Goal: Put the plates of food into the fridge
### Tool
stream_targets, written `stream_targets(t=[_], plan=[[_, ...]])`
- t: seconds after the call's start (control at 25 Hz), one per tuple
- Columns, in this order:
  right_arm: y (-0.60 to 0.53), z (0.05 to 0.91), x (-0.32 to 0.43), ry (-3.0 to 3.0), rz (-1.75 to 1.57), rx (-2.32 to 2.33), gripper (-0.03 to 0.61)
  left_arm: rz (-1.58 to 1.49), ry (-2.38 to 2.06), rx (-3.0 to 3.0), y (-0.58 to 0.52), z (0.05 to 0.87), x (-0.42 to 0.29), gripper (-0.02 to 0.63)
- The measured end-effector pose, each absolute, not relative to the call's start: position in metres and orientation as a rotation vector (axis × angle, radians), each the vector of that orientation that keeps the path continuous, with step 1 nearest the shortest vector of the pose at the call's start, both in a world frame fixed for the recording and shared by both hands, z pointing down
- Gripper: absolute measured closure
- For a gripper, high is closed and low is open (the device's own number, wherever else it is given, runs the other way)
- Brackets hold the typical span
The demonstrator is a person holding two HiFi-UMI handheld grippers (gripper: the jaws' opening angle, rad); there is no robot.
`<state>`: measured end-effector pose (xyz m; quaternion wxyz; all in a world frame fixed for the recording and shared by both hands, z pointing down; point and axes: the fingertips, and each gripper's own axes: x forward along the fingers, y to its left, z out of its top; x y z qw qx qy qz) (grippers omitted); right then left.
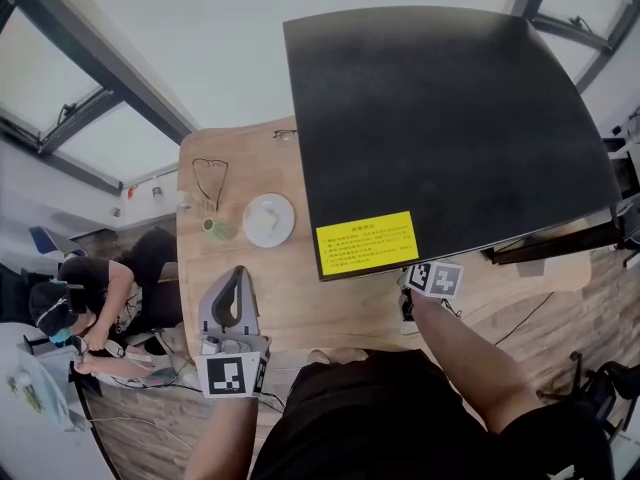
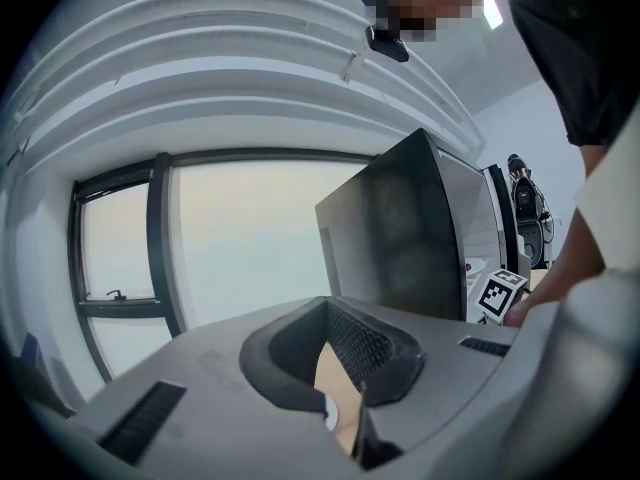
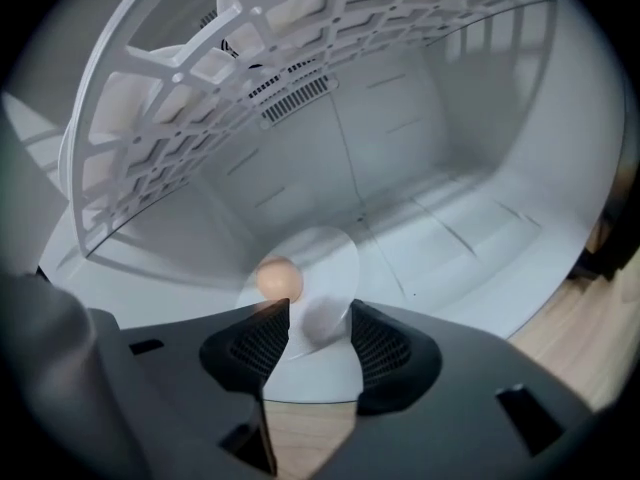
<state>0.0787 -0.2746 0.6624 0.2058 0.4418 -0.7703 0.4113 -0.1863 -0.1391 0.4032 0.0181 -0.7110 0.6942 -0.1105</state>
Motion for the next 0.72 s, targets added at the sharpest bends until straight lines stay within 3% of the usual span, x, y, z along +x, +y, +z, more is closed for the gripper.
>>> stream_targets(t=[0.36,0.6,0.72], plan=[[-0.269,0.644,0.104,-2.204,1.107,1.308,0.385,-0.301,2.144,-2.226,-0.133,0.399,-0.181,0.609],[-0.256,0.594,0.110,-2.412,0.857,1.261,0.388,-0.257,2.100,-2.283,-0.140,0.404,-0.159,0.609],[-0.247,0.563,0.116,-2.490,0.708,1.240,0.429,-0.238,2.072,-2.322,-0.143,0.407,-0.144,0.609]])
